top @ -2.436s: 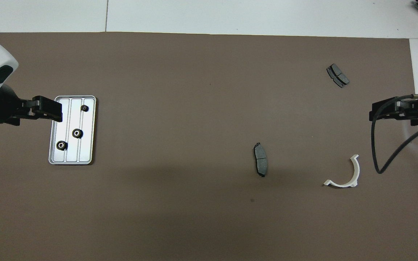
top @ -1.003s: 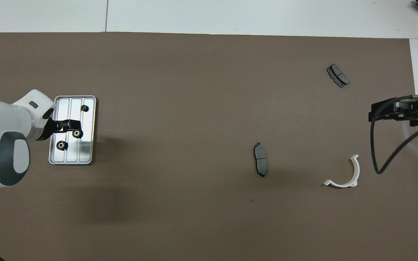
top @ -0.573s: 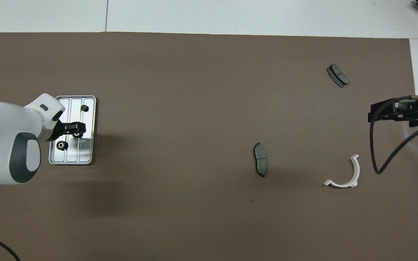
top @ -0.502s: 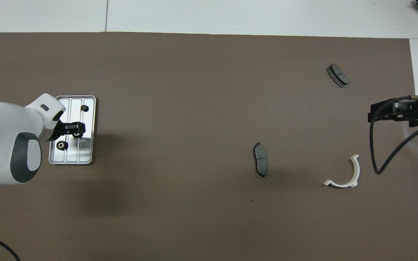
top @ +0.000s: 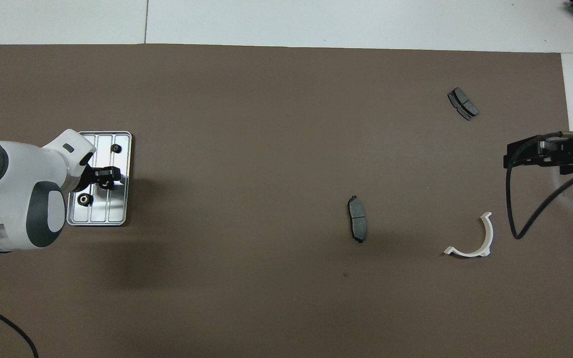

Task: Place bearing gear from tray to pile
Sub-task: 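Lower the left gripper onto the tray and grasp a black bearing gear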

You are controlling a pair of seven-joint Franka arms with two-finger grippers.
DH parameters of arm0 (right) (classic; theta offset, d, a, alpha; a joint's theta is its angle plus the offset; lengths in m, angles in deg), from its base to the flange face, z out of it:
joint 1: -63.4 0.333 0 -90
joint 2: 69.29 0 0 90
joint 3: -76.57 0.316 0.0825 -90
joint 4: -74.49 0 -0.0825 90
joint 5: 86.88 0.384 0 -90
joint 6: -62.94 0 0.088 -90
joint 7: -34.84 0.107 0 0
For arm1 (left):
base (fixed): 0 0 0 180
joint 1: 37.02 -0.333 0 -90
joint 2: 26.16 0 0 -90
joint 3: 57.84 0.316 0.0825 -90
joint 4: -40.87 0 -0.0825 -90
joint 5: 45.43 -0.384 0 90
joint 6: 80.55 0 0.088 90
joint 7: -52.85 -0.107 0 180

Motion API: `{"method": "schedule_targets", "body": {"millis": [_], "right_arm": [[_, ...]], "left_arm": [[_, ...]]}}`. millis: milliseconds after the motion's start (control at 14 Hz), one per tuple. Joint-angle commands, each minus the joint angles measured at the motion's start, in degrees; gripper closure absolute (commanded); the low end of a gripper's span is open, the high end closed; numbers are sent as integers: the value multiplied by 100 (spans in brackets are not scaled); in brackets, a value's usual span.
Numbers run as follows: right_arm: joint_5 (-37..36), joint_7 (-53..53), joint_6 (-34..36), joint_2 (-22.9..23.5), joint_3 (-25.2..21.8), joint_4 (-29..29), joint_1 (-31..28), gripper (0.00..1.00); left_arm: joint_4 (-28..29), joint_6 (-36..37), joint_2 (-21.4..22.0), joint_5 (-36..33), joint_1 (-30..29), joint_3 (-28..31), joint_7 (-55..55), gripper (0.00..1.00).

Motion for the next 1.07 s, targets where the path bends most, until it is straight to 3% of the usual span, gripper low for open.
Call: {"method": "schedule_targets", "body": {"millis": [0,717,1003], "right_arm": [[21,-137,29,-84,15,100,-22,0],[65,-146,73,-84,15,91,-66,0],[74,-154,38,-84,15,91,-75,0]], "left_arm": [[134,-146,10,10,-41,-25,-19,40],[38,-15,10,10,-41,-25,-1,85],[-918,968,-69,10,99,-34,383,90]]}}
